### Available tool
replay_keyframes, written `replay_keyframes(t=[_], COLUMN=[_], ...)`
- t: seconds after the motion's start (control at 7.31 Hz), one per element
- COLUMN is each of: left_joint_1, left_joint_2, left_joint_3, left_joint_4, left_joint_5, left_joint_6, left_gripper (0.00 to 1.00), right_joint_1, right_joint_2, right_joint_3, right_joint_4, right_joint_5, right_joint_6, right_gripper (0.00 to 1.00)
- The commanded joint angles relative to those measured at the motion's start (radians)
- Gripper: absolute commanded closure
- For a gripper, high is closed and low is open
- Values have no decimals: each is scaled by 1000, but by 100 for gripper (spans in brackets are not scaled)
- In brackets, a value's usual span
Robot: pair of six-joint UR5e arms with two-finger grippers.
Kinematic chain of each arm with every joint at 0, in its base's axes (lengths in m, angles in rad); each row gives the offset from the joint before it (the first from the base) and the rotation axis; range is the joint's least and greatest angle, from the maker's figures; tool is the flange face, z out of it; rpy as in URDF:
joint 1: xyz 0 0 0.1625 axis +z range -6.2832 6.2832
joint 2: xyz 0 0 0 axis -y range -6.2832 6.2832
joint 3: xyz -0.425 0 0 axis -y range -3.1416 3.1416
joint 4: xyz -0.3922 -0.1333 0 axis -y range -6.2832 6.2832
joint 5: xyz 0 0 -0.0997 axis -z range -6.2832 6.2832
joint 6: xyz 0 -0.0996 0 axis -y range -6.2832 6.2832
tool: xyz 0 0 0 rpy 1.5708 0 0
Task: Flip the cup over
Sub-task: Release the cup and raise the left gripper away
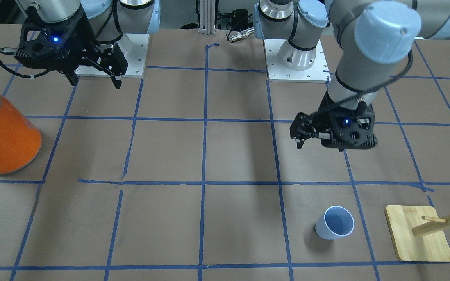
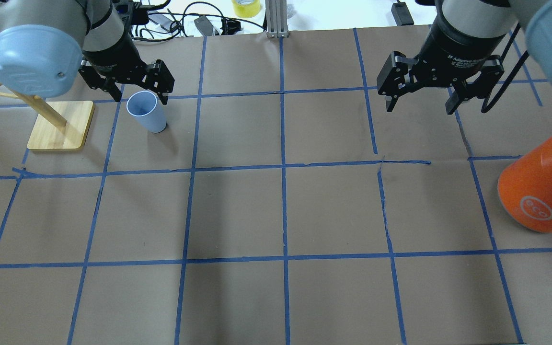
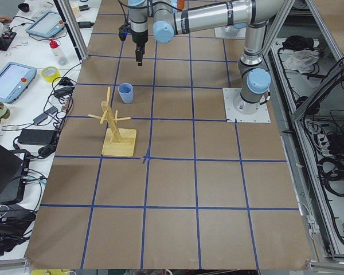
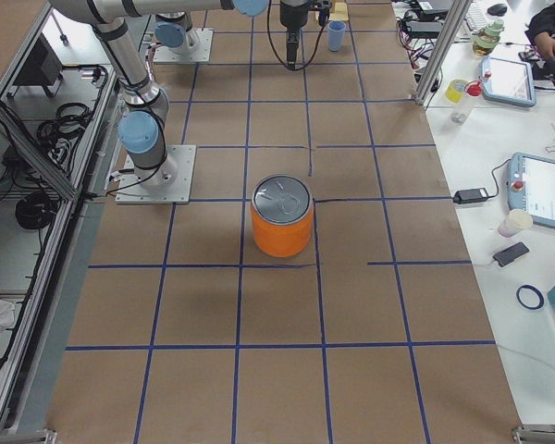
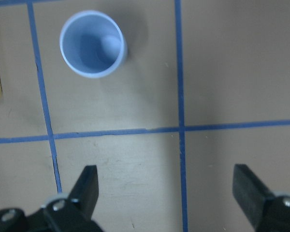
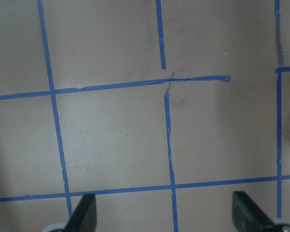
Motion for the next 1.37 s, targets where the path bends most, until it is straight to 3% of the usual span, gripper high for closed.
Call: replay_keyframes(t=[0.0, 0.14, 1.23], left_joint_1=[-23, -23, -2], left_joint_2=[125, 179, 205], left_joint_3=[3, 10, 0], left_joint_4=[-70, -149, -165], left_joint_5=[4, 6, -2], left_joint_6=[-1, 0, -1], left_gripper=[0, 0, 0], right_joint_1=[2, 2, 2], right_joint_2=[-5, -7, -22], right_joint_3=[0, 8, 25], right_joint_4=[1, 2, 0], right_joint_5=[0, 0, 0], right_joint_6=[0, 0, 0], right_gripper=[0, 0, 0])
